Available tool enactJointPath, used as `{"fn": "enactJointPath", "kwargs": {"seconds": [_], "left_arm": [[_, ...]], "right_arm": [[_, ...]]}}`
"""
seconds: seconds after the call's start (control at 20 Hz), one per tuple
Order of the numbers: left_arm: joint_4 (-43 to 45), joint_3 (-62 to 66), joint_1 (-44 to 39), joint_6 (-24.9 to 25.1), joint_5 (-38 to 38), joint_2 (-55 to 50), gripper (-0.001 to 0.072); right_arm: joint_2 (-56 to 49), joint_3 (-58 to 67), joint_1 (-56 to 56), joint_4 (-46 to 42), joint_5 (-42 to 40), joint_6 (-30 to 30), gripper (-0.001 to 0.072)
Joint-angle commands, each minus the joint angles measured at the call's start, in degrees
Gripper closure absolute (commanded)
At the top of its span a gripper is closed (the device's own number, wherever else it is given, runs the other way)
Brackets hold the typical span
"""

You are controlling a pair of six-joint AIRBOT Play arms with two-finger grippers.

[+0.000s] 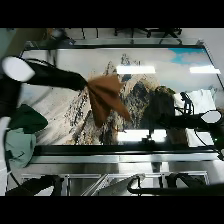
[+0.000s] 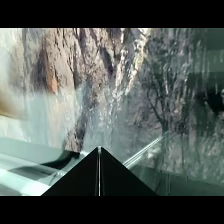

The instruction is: Fold the shirts.

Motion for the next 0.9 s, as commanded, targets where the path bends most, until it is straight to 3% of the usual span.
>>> {"fn": "enactJointPath", "kwargs": {"seconds": [0.0,0.1,0.15,0.2,0.25,0.45,0.85], "left_arm": [[-0.92,-10.97,-10.62,-1.16,8.37,-4.33,0.0694],[-0.9,-11.56,-13.29,-2.89,8.15,-8.52,0.0687],[-0.85,-10.29,-13.42,-3.06,6.12,-9.99,0.0589],[-0.81,-8.04,-13.07,-3.17,2.86,-11.06,0.0181],[-0.74,-5.11,-11.98,-4.48,-1.01,-11.69,0.0009],[1.81,2.05,-4.35,-4.48,-13.09,-9.35,0.0009],[2.73,-24.57,7.48,-3.89,-10.99,3.1,0.0009]], "right_arm": [[0.02,0.0,0.04,-0.02,0.74,0.02,0.0689],[0.02,0.0,0.02,0.0,0.74,0.02,0.0678],[0.04,0.02,0.04,0.04,0.76,0.02,0.06],[0.04,0.02,0.04,0.11,0.83,0.02,0.0404],[0.02,0.02,0.04,0.35,1.2,0.02,0.0328],[-0.13,-0.02,1.88,1.95,2.67,-3.61,0.0332],[-4.5,0.0,10.95,0.44,-1.68,-2.6,0.0334]]}}
